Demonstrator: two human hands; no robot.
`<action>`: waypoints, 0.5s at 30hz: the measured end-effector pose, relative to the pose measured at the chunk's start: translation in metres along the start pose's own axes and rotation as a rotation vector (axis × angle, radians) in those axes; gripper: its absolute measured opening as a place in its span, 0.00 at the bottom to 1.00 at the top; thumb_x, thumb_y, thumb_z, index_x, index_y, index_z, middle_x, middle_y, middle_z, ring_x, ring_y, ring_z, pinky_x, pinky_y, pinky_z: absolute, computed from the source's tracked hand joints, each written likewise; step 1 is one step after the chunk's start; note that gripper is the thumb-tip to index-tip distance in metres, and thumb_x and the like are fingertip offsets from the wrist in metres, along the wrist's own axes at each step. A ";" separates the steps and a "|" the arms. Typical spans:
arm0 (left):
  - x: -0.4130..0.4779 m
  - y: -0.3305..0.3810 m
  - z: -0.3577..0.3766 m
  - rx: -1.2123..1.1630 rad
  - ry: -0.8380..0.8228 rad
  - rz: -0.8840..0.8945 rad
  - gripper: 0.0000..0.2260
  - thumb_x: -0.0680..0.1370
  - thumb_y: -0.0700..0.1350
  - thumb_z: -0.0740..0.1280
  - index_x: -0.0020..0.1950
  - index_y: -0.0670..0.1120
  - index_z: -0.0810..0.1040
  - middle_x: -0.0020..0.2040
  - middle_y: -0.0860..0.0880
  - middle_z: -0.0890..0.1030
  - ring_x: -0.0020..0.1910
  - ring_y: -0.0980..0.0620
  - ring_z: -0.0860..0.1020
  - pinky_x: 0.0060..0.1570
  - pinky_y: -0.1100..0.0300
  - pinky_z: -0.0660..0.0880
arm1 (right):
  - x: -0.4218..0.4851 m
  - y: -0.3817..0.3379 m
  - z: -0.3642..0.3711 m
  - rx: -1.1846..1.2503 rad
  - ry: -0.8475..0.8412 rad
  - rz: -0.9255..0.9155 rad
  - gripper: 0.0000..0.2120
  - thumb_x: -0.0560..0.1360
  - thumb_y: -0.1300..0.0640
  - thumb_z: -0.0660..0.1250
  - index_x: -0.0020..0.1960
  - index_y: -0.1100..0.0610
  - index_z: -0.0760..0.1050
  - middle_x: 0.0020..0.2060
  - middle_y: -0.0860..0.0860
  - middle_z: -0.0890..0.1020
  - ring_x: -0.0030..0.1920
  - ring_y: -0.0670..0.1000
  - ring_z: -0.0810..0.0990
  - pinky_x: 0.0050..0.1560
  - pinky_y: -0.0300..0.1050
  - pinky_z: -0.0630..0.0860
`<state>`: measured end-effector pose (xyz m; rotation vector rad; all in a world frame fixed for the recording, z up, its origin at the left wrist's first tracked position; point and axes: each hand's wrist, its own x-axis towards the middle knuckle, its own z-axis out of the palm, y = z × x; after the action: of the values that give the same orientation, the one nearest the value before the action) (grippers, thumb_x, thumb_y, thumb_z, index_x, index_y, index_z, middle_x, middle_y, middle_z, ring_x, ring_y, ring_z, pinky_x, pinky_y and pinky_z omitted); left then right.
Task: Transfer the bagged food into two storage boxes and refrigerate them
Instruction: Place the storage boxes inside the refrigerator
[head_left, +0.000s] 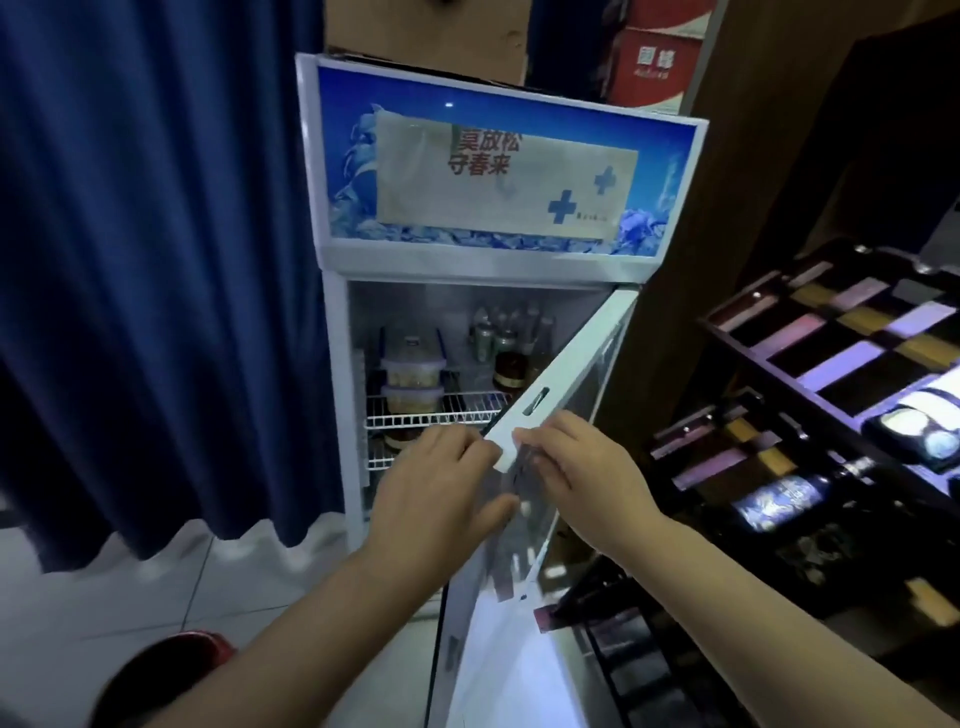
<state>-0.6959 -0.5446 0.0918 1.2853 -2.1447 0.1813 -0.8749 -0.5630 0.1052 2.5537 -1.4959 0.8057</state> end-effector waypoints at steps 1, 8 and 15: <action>0.002 -0.014 -0.002 0.009 0.008 -0.009 0.17 0.63 0.55 0.76 0.46 0.48 0.80 0.43 0.52 0.79 0.42 0.51 0.77 0.35 0.59 0.74 | 0.013 -0.004 0.007 -0.036 0.017 -0.039 0.12 0.73 0.65 0.66 0.56 0.58 0.79 0.45 0.54 0.79 0.46 0.54 0.77 0.38 0.48 0.77; 0.035 -0.120 -0.003 0.086 0.050 -0.004 0.10 0.63 0.46 0.77 0.39 0.46 0.79 0.39 0.50 0.80 0.38 0.49 0.77 0.33 0.56 0.76 | 0.107 -0.022 0.066 -0.077 0.081 -0.115 0.12 0.70 0.68 0.69 0.52 0.59 0.79 0.44 0.55 0.79 0.45 0.57 0.76 0.39 0.51 0.76; 0.076 -0.214 0.008 0.111 0.124 -0.073 0.09 0.65 0.44 0.77 0.43 0.46 0.82 0.41 0.50 0.80 0.40 0.50 0.77 0.32 0.59 0.75 | 0.179 -0.033 0.112 -0.113 0.064 -0.116 0.22 0.67 0.66 0.73 0.60 0.60 0.76 0.52 0.55 0.79 0.51 0.58 0.77 0.45 0.49 0.79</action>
<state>-0.5455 -0.7150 0.0879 1.3759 -2.0032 0.3445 -0.7337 -0.7229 0.1001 2.4814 -1.3220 0.7573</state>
